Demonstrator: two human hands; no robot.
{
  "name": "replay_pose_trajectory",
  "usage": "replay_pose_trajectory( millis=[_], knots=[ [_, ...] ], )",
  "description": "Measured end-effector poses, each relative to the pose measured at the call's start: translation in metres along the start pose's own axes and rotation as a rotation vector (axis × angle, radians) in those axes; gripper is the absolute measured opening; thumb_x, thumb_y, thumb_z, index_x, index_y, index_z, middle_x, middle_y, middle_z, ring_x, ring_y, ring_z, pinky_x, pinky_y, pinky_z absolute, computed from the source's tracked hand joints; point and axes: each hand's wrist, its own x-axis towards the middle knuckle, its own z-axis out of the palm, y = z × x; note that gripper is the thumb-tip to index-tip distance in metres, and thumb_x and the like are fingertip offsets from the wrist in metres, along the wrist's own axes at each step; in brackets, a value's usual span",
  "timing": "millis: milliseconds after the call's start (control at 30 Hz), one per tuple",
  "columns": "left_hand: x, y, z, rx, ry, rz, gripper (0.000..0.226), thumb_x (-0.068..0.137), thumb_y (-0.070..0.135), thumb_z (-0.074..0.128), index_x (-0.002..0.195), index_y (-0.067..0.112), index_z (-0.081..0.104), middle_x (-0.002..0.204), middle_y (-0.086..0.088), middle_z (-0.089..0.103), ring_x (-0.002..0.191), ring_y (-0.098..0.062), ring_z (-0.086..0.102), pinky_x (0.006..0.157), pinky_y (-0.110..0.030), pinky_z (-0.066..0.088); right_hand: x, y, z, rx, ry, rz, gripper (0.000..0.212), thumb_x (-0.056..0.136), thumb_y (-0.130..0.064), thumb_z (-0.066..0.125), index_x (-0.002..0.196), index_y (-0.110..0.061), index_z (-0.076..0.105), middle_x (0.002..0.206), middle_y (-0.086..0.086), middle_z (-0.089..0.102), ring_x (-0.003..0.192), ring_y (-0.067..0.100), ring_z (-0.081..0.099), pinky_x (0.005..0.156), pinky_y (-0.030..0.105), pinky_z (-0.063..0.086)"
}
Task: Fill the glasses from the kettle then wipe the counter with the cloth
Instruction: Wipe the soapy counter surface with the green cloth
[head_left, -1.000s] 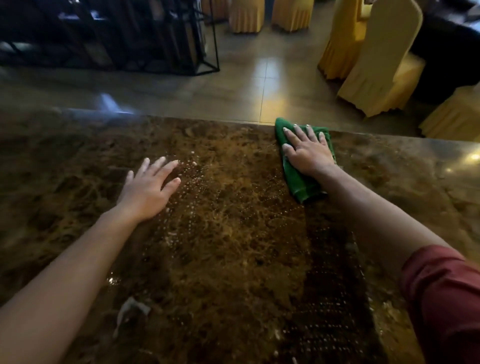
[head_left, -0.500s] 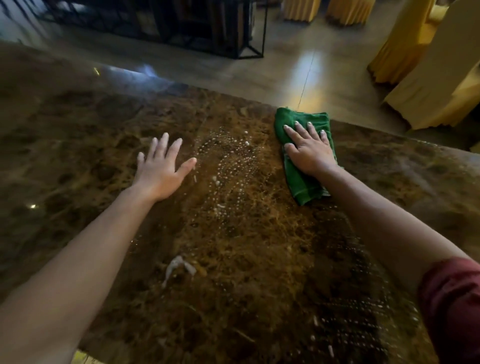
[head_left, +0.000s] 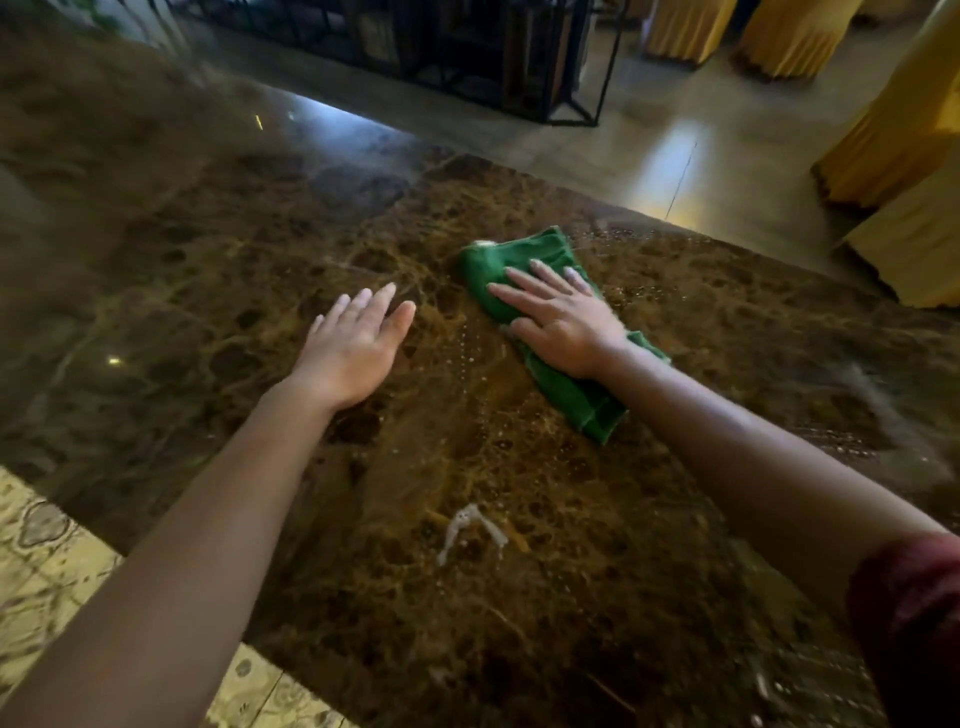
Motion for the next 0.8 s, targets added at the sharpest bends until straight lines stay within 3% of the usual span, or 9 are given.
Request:
replay_pose_trajectory(
  millis=[133,200,267,333,400,533,633,800],
  knots=[
    [0.009,0.03,0.01,0.1,0.182,0.177,0.061,0.106,0.059,0.022,0.16,0.033,0.024,0.171,-0.001,0.014,0.158,-0.027,0.006,0.126,-0.053,0.009,-0.008,-0.046,0.01,-0.028,-0.039,-0.229,0.055,0.106,-0.051,0.033,0.16,-0.046,0.026,0.172,-0.01,0.019,0.161,0.021,0.004,0.129,0.048,-0.002],
    [0.015,0.046,0.011,0.199,0.242,0.352,0.054,0.108,0.048,0.029,0.158,0.028,0.034,0.17,0.0,0.022,0.158,-0.028,0.012,0.125,-0.053,0.013,-0.019,-0.056,0.008,-0.049,0.059,-0.281,0.051,0.103,-0.044,0.04,0.153,-0.036,0.048,0.164,-0.002,0.041,0.158,0.028,0.023,0.129,0.05,0.013],
    [0.025,0.056,0.007,0.268,0.22,0.446,0.05,0.108,0.043,0.034,0.153,0.025,0.045,0.166,0.001,0.033,0.156,-0.027,0.02,0.124,-0.051,0.018,-0.035,-0.055,0.006,-0.034,0.275,-0.206,0.043,0.1,-0.037,0.049,0.137,-0.024,0.067,0.146,0.005,0.062,0.146,0.03,0.046,0.12,0.052,0.034],
    [0.035,0.058,0.005,0.298,0.116,0.467,0.048,0.108,0.042,0.035,0.152,0.025,0.047,0.165,0.004,0.035,0.155,-0.025,0.021,0.124,-0.047,0.018,-0.06,-0.055,0.006,0.022,0.452,-0.009,0.04,0.097,-0.033,0.052,0.129,-0.018,0.071,0.138,0.007,0.067,0.137,0.029,0.055,0.112,0.053,0.043],
    [0.041,0.06,0.008,0.329,-0.007,0.483,0.052,0.109,0.044,0.036,0.156,0.024,0.039,0.168,0.004,0.027,0.157,-0.022,0.016,0.126,-0.043,0.015,-0.081,-0.065,0.005,0.109,0.477,0.244,0.045,0.096,-0.032,0.052,0.137,-0.017,0.065,0.147,0.009,0.061,0.142,0.029,0.049,0.117,0.054,0.04],
    [0.047,0.066,0.02,0.37,-0.104,0.479,0.062,0.109,0.049,0.031,0.163,0.023,0.019,0.172,0.003,0.009,0.159,-0.022,0.004,0.128,-0.042,0.006,-0.092,-0.088,0.009,0.292,0.204,0.605,0.063,0.104,-0.05,0.038,0.161,-0.024,0.032,0.171,0.014,0.022,0.159,0.033,0.014,0.129,0.048,0.013],
    [0.053,0.053,0.017,0.398,-0.13,0.469,0.064,0.108,0.053,0.024,0.164,0.025,0.01,0.172,0.004,0.002,0.159,-0.019,-0.003,0.128,-0.04,0.002,-0.098,-0.096,0.036,0.132,0.136,0.579,0.065,0.106,-0.057,0.023,0.165,-0.029,0.018,0.174,0.013,0.005,0.161,0.032,-0.004,0.129,0.047,-0.003],
    [0.023,0.016,-0.002,0.381,-0.164,0.394,0.064,0.108,0.053,0.022,0.164,0.026,0.007,0.172,0.006,-0.003,0.158,-0.016,-0.007,0.128,-0.037,0.001,-0.106,-0.093,0.039,0.074,0.085,0.454,0.062,0.107,-0.059,0.017,0.165,-0.037,0.012,0.175,0.005,0.0,0.161,0.025,-0.01,0.129,0.044,-0.008]
  ],
)
